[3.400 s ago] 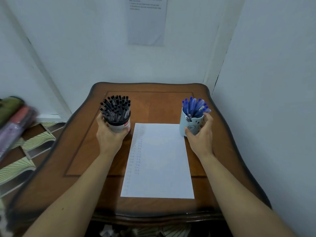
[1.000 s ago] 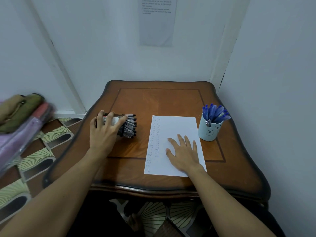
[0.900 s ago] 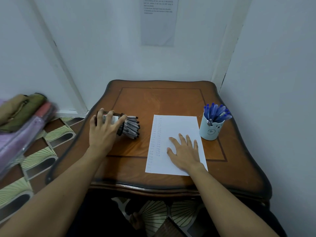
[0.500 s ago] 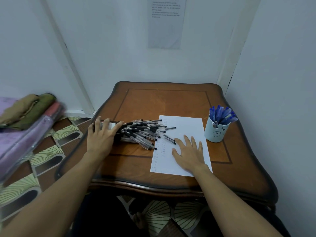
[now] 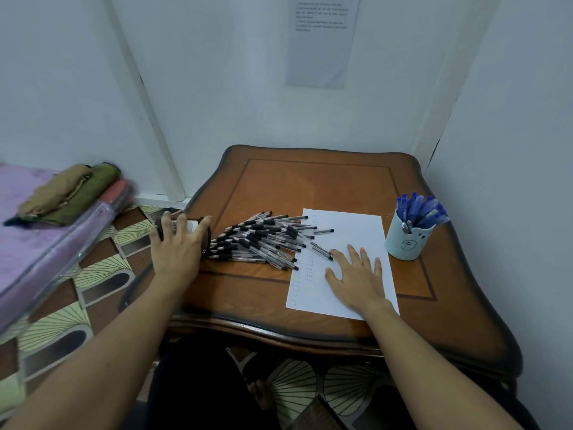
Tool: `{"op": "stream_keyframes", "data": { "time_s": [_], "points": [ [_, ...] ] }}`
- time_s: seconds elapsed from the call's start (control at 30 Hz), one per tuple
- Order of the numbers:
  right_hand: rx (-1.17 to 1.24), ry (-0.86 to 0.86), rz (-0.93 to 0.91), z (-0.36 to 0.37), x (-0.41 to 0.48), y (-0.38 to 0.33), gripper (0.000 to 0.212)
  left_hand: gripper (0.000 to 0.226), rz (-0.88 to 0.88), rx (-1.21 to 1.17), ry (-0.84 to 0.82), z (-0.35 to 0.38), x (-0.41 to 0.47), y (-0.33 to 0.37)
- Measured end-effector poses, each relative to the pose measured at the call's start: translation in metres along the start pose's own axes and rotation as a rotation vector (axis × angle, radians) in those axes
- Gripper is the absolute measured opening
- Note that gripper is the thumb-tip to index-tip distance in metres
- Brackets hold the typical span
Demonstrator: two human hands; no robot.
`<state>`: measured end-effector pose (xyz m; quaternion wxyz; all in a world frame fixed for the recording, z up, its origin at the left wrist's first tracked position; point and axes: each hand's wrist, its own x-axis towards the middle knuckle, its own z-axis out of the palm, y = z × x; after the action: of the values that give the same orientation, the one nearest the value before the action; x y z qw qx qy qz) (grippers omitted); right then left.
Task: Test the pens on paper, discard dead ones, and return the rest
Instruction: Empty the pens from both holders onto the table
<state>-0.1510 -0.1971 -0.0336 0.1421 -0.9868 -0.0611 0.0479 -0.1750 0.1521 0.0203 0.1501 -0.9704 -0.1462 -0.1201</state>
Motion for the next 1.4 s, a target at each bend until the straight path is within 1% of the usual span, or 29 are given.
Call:
{"op": "stream_keyframes", "data": {
  "time_s": [0.1,0.2,0.3,0.4,0.47,0.53,0.6,0.67,0.73,0.87,0.97,1.1,1.23,1.4],
  "points": [
    [0.003,-0.006,0.003,0.0,0.0,0.0,0.057,0.07,-0.082,-0.041,-0.005,0.005,0.0,-0.007],
    [0.017,-0.001,0.008,0.0,0.0,0.001,0.055,0.08,-0.161,-0.111,-0.016,0.009,0.0,-0.009],
    [0.033,0.002,0.014,-0.002,0.0,0.001,0.055,0.09,-0.209,-0.2,0.012,0.015,0.0,-0.005],
    [0.046,-0.011,0.017,-0.004,0.001,0.001,0.054,0.098,-0.257,-0.355,0.037,0.016,0.001,0.005],
    [0.051,-0.009,0.017,-0.006,0.002,0.003,0.055,0.097,-0.27,-0.469,0.099,0.014,0.003,0.015],
    [0.034,0.001,0.014,-0.007,0.003,0.005,0.057,0.098,-0.213,-0.546,0.216,0.012,0.006,0.026],
    [0.014,0.016,0.001,-0.008,0.004,0.007,0.059,0.099,-0.093,-0.599,0.325,0.01,0.009,0.038],
    [0.008,0.03,-0.014,-0.008,0.004,0.009,0.062,0.099,-0.004,-0.658,0.388,0.004,0.013,0.054],
    [0.005,0.042,-0.03,-0.008,0.004,0.011,0.065,0.101,0.031,-0.718,0.408,-0.005,0.018,0.072],
    [-0.01,0.058,-0.032,-0.008,0.006,0.019,0.072,0.101,0.082,-0.84,0.351,-0.017,0.028,0.113],
    [-0.015,0.062,-0.03,-0.011,0.012,0.026,0.074,0.1,0.106,-0.969,0.315,-0.022,0.044,0.143],
    [-0.002,0.063,-0.04,-0.012,0.022,0.032,0.076,0.104,0.139,-1.045,0.293,-0.025,0.068,0.178],
    [0.0,0.047,-0.058,-0.012,0.025,0.036,0.076,0.104,0.079,-1.18,0.194,-0.03,0.09,0.205],
    [0.004,0.044,-0.069,-0.009,0.026,0.04,0.079,0.105,-0.078,-1.277,0.065,-0.028,0.116,0.225]
  ]
}}
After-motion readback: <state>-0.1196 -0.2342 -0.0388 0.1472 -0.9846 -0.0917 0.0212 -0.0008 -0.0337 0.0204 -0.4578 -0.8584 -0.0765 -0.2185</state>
